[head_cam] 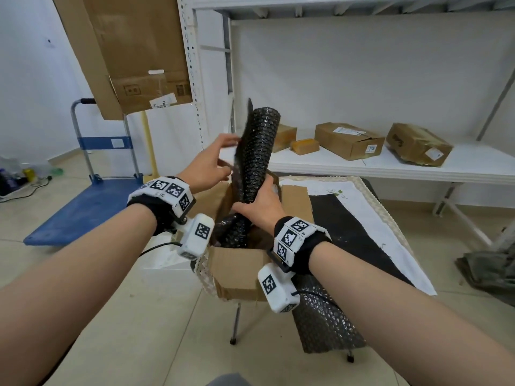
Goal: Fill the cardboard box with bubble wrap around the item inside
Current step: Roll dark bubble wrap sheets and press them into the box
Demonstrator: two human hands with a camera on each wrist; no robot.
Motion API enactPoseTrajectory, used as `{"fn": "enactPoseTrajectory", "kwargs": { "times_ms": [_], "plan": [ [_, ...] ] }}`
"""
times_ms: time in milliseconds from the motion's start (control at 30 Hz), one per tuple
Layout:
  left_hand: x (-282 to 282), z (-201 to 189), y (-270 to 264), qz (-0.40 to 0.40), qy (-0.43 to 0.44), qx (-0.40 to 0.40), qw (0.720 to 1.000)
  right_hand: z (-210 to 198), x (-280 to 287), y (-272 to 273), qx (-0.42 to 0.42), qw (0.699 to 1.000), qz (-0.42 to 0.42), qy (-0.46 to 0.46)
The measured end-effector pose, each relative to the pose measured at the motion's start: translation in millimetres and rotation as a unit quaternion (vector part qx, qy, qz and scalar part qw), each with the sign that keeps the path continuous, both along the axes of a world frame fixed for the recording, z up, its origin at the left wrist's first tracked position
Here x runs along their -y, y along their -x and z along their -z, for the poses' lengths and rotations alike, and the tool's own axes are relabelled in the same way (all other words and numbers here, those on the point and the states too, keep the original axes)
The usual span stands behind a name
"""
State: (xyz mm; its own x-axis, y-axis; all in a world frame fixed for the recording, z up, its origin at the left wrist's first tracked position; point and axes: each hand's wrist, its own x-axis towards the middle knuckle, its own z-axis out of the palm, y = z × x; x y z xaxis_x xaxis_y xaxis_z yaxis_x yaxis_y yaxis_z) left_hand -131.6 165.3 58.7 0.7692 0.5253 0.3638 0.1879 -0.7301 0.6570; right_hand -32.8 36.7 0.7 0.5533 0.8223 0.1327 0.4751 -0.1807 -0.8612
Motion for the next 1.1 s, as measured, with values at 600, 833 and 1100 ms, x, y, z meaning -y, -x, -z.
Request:
{"fn": "enactPoseTrajectory", "kwargs": {
  "times_ms": [600,833,1100],
  "plan": [
    [0.2,-57.7,-18.0,0.143,0.020,-0.239,0.960,-17.4,9.1,12.1,0.366,0.917,-0.072,0.143],
    [-2.2,-31.7,-19.2,0.035,-0.024,-0.232,0.972,-14.5,4.7,13.6,0.371,0.910,-0.112,0.146],
    [-6.1,-11.0,-34.8,0.053,-0.038,-0.317,0.946,-1.3,5.3,5.8,0.261,0.949,-0.112,0.135]
  ]
}}
